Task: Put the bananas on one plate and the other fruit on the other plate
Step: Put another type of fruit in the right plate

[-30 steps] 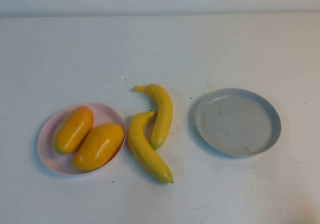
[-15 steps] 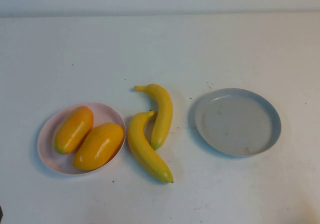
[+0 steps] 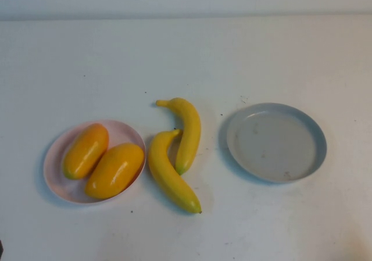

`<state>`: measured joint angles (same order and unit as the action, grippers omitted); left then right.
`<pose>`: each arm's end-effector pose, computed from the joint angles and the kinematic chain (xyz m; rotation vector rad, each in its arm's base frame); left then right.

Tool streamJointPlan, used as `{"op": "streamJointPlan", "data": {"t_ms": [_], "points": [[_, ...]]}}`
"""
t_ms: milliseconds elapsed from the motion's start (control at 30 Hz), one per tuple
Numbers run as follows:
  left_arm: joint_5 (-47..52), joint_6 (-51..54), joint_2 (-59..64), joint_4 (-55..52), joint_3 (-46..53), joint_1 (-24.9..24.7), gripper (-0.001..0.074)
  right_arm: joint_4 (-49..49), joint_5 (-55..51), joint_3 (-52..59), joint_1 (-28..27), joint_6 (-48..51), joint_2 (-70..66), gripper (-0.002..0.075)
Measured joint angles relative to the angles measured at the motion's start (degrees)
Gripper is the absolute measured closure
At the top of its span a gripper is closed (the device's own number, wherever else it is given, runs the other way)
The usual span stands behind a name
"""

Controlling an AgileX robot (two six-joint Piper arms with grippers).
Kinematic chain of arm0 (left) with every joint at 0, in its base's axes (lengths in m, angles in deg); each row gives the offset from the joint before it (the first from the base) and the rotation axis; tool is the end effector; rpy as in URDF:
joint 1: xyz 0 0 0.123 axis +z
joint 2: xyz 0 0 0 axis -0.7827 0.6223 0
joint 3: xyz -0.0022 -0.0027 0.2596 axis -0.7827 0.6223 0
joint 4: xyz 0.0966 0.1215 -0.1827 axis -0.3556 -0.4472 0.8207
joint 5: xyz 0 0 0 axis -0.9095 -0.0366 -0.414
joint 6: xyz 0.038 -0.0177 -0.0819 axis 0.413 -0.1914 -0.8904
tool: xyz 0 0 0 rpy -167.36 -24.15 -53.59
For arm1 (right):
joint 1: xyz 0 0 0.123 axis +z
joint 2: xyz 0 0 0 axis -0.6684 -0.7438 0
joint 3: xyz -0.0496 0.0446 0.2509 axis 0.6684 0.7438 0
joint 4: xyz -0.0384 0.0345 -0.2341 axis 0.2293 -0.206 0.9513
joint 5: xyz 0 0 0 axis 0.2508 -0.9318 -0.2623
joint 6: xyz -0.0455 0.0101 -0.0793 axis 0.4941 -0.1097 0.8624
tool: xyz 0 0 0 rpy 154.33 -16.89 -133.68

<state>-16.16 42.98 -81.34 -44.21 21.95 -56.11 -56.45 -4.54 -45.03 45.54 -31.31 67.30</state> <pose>0.0666 -0.0066 0.1719 0.1090 1.8684 -0.0509 0.0668 0.0031 0.1723 0.0446 1.8707 0.1024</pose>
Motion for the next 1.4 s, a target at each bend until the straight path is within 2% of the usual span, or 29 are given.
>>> {"op": "streamJointPlan", "data": {"t_ms": [733, 833, 1100, 1300, 1400], "points": [[0.0, 0.1, 0.0, -0.2, 0.0, 0.0, 0.0738, 0.0, 0.3, 0.0, 0.0, 0.0, 0.0, 0.0743], [0.0, 0.1, 0.0, -0.2, 0.0, 0.0, 0.0739, 0.5, 3.4, 0.0, 0.0, 0.0, 0.0, 0.0743], [0.0, 0.1, 0.0, -0.2, 0.0, 0.0, 0.0739, -4.4, 20.6, 0.1, 0.0, 0.0, 0.0, 0.0743], [0.0, 0.2, 0.0, -0.2, 0.0, 0.0, 0.0739, -5.5, 25.2, 0.1, 0.0, -0.2, 0.0, 0.0743], [0.0, 0.2, 0.0, -0.2, 0.0, 0.0, 0.0738, -7.5, 25.2, 0.1, 0.0, -3.8, 0.0, 0.0743]]}}
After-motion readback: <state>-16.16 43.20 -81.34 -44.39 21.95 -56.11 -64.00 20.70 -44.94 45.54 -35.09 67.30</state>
